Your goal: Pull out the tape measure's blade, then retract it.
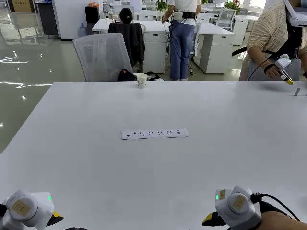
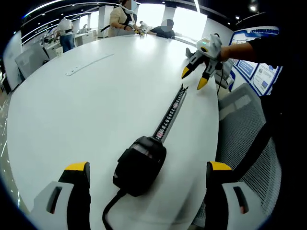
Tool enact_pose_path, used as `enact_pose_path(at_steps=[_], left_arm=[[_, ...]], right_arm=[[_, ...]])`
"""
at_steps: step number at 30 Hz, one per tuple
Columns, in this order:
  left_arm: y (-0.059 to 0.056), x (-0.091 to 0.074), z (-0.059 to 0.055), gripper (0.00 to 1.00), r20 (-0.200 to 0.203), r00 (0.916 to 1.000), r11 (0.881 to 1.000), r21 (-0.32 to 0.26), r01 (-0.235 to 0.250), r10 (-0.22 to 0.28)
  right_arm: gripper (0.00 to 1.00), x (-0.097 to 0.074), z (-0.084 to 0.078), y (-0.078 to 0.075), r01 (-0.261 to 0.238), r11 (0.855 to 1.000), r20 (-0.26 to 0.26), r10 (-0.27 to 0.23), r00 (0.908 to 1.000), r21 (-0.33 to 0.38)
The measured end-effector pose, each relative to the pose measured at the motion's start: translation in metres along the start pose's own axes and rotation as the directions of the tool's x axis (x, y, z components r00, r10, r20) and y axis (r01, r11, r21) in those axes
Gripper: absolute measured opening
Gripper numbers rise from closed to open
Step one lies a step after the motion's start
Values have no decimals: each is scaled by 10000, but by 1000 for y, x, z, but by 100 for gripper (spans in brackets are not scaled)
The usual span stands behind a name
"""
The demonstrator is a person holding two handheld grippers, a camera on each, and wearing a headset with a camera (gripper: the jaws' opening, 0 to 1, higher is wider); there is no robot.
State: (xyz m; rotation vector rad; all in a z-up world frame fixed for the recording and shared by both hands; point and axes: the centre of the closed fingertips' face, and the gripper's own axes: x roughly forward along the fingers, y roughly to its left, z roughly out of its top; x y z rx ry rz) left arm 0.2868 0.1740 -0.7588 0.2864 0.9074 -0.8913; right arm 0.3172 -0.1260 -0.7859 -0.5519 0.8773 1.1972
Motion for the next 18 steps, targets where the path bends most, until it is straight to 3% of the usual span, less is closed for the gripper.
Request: enact_pose_path(at_steps=[1, 4, 7, 9, 11, 12, 16, 18], left_arm=[[3, 0, 1, 98, 251, 9994, 9997, -92, -215, 217], [4, -2, -1, 99, 612, 9973, 9976, -586, -379, 415], [6, -5, -3, 99, 863, 9936, 9954, -677, -675, 733], [16, -8, -4, 99, 983, 9851, 9892, -550, -1361, 1410], [15, -11, -4, 99, 1201, 9814, 9880, -576, -1436, 1496], [16, -13, -2, 99, 1432, 9755, 9845, -774, -1571, 1669], [23, -20, -5, 99, 1716, 9566, 9685, -1224, -2167, 2357], [22, -21, -10, 99, 1667, 9534, 9621, -1505, -2275, 2516]], right_arm=[[43, -3, 2, 0, 145, 9992, 333, -158, 9993, 373], [45, -11, -5, -1, 366, 9977, 453, -392, 9982, 570], [48, -18, -9, -2, 731, 9943, 680, -784, 9946, 781], [51, -24, -12, -5, 994, 9907, 892, -1077, 9902, 931], [53, -28, -15, -5, 1187, 9875, 988, -1290, 9867, 1040], [54, -30, -17, -4, 1263, 9847, 1047, -1390, 9847, 1203], [57, -36, -30, 1, 1365, 9788, 1104, -1541, 9819, 1525], [57, -39, -32, 4, 1427, 9761, 1243, -1639, 9786, 1641]])
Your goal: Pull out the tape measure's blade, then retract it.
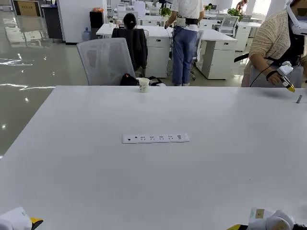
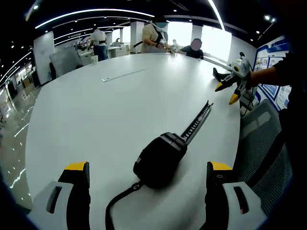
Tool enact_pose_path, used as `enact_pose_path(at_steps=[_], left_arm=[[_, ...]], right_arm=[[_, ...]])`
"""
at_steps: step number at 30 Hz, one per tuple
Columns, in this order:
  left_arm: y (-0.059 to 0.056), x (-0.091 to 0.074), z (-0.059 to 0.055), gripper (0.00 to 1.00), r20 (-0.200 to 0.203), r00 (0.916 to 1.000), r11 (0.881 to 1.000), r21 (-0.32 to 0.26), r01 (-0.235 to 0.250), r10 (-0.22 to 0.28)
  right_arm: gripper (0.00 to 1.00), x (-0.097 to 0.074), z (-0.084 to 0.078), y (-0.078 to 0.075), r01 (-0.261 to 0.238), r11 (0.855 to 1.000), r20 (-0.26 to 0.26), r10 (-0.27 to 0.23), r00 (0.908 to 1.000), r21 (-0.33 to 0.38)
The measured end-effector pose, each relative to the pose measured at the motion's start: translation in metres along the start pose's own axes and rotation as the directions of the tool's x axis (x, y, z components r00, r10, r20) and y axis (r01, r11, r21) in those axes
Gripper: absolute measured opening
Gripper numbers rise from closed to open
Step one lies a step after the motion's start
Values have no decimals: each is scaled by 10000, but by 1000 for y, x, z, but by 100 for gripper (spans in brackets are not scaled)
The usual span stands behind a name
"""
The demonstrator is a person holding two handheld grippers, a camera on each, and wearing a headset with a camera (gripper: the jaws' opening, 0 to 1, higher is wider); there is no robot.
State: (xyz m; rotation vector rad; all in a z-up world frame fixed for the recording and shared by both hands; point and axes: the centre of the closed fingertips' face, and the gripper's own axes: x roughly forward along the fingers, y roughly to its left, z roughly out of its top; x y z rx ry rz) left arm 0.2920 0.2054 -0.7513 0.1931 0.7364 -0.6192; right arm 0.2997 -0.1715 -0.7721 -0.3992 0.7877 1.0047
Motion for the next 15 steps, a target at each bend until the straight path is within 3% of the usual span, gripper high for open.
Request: enact_pose_path(at_steps=[3, 5, 8, 11, 15], left_arm=[[-4, -4, -4, 99, 344, 9994, 9998, -204, -83, 90], [-1, -7, -6, 99, 457, 9980, 9991, -66, -427, 429], [-9, -11, -7, 99, 711, 9971, 9977, -651, -211, 258], [-8, -15, -12, 99, 703, 9967, 9966, -748, -347, 400], [-10, -20, -14, 99, 973, 9944, 9880, -1522, -259, 411]], right_arm=[[59, -5, -6, 3, 176, 9998, 118, -177, 9998, 113], [61, -8, -7, 4, 284, 9996, 160, -285, 9995, 71], [63, -14, -6, 3, 562, 9984, 311, -564, 9979, 70], [71, -21, -4, -2, 964, 9946, 618, -986, 9932, 376], [73, -26, -6, -2, 1036, 9929, 801, -1082, 9909, 589]])
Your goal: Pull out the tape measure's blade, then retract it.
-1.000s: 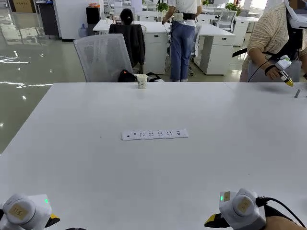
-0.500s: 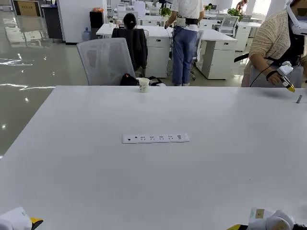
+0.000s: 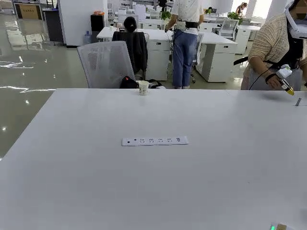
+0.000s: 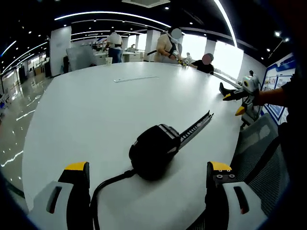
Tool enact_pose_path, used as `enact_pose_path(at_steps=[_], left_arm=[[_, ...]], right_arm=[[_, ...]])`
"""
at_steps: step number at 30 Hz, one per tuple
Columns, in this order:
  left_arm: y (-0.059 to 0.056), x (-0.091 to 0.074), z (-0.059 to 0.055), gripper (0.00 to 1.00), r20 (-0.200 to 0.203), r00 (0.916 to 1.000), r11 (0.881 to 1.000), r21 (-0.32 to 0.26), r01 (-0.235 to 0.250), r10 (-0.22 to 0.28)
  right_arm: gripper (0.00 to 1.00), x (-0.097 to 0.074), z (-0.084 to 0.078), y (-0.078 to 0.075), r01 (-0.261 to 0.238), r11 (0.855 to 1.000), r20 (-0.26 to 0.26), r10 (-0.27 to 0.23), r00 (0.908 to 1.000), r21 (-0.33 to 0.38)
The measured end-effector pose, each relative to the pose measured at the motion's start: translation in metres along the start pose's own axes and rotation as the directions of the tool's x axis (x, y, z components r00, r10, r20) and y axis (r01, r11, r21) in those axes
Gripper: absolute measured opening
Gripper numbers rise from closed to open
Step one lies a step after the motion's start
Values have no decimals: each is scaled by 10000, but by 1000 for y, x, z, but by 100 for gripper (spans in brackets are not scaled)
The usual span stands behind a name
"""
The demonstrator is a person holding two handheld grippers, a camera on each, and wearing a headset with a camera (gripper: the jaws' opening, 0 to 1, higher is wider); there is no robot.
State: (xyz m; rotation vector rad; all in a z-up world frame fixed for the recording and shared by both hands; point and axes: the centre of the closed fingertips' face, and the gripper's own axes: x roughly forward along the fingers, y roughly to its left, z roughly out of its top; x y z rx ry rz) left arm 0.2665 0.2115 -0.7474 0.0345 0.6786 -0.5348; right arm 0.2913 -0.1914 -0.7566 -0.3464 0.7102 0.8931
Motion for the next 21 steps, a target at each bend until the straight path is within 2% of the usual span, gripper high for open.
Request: enact_pose_path(at_steps=[7, 10, 16, 19, 21], left_arm=[[7, -10, -4, 99, 236, 9992, 9989, -350, -304, 313], [10, -12, -7, 99, 179, 9988, 9989, -167, -443, 446], [15, -15, -15, 99, -132, 9980, 9975, 369, -607, 612], [11, -14, -19, 99, -205, 9991, 9989, 271, -370, 376], [10, -14, -20, 99, -243, 9991, 9984, 442, -341, 352]], right_arm=[[80, -3, -14, -2, 200, 9992, 55, -202, 9998, 352], [80, -6, -22, -3, 212, 9988, -16, -212, 9998, 434], [89, -10, -34, -4, 256, 9966, -3, -256, 9997, 782], [98, -10, -38, -6, 301, 9951, 76, -310, 9995, 944], [99, -9, -41, -8, 280, 9940, -13, -281, 9996, 1054]])
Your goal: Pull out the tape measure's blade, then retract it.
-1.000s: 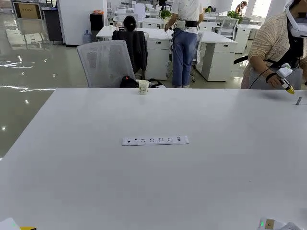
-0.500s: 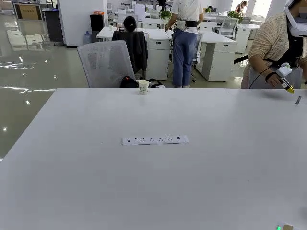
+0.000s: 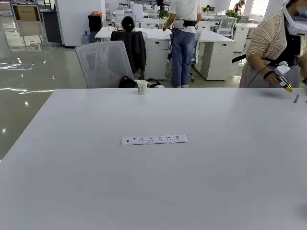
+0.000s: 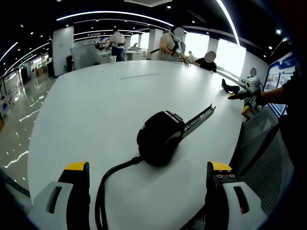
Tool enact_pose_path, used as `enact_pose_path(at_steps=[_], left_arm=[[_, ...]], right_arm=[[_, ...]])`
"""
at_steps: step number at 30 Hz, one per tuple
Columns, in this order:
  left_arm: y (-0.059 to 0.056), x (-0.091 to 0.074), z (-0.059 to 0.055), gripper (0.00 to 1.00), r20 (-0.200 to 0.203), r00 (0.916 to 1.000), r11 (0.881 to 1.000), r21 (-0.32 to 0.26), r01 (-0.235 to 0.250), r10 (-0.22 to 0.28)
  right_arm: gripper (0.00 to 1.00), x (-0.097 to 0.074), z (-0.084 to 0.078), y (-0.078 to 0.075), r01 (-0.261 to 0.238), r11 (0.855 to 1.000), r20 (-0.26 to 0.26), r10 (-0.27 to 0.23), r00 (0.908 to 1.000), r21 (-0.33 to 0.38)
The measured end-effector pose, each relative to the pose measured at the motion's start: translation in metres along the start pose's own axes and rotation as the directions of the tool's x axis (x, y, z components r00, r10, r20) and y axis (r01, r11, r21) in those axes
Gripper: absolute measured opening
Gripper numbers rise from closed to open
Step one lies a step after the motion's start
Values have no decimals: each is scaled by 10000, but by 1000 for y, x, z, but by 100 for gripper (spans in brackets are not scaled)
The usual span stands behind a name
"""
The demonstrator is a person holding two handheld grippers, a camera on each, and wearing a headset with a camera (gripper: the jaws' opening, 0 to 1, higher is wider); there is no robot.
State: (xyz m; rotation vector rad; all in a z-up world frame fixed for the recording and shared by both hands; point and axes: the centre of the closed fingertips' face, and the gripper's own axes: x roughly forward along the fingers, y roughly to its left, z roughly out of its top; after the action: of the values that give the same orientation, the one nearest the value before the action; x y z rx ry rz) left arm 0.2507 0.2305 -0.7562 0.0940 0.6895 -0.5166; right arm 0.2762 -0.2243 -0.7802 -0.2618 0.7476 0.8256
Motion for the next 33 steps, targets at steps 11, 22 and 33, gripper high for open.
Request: enact_pose_path(at_steps=[11, 22, 33], left_arm=[[2, 1, -2, 99, -79, 9999, 9999, -28, 115, -115], [5, 1, -2, 99, -249, 9997, 9997, 214, 93, -87], [-8, 4, 5, 99, -419, 9989, 9997, -75, 225, -228]], right_arm=[[99, -4, 3, 2, -62, 9995, 144, 57, 9999, 305], [99, -2, 1, 11, -345, 9993, 102, 347, 9993, -146], [99, -1, 19, 5, -330, 9937, 348, 369, 9987, -1073]])
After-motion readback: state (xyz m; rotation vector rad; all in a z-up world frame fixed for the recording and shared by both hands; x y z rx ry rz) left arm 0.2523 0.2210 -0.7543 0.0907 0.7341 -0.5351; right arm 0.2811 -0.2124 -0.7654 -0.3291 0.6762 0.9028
